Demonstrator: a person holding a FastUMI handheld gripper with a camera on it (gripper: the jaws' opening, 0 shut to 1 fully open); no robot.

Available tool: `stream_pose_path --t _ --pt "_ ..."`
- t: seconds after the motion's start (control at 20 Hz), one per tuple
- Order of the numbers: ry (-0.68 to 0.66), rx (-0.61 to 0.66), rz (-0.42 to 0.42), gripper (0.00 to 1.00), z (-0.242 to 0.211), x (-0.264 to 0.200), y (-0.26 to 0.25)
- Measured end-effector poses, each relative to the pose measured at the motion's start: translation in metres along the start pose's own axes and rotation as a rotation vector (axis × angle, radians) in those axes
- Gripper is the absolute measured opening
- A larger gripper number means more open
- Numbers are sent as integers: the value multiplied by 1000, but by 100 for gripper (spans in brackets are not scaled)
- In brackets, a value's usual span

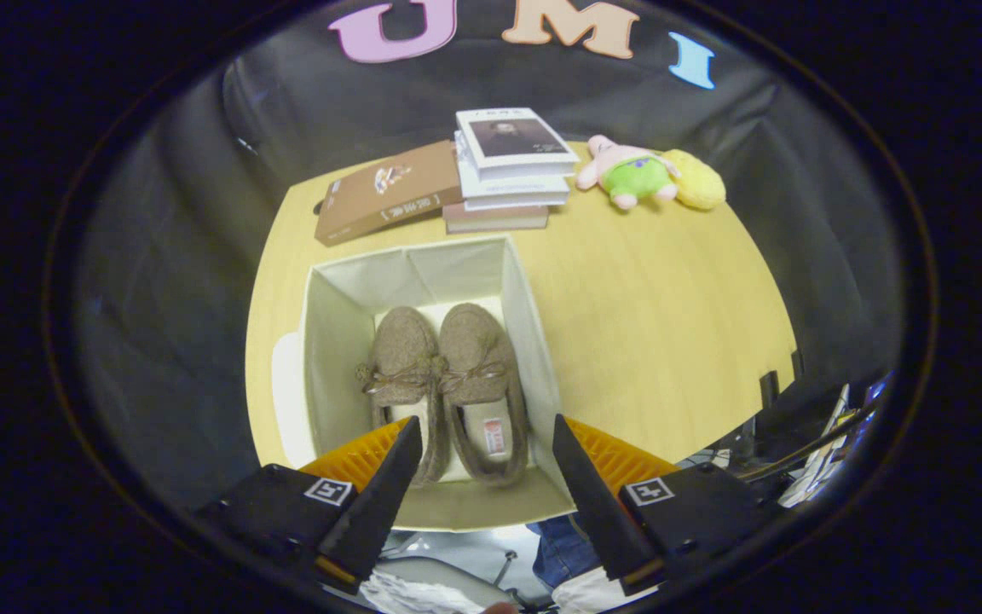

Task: Open the storage box then place both shoes into the box .Put the left shoe in first, then the right shoe, with the right side of both shoes facing outward in a uniform manner.

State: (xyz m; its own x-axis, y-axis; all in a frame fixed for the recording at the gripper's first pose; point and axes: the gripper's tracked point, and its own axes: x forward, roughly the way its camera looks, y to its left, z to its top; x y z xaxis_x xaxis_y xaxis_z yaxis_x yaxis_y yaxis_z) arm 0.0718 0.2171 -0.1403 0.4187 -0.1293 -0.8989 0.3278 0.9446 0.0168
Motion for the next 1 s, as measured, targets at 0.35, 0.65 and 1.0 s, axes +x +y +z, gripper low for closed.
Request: stream_pose_path --t 0.35,0.65,1.0 --pt "-285 42 44 100 56 -36 -64" --pt "-629 12 103 99 133 -66 -116" --pt "-1034 -19 175 99 203 -129 -172"
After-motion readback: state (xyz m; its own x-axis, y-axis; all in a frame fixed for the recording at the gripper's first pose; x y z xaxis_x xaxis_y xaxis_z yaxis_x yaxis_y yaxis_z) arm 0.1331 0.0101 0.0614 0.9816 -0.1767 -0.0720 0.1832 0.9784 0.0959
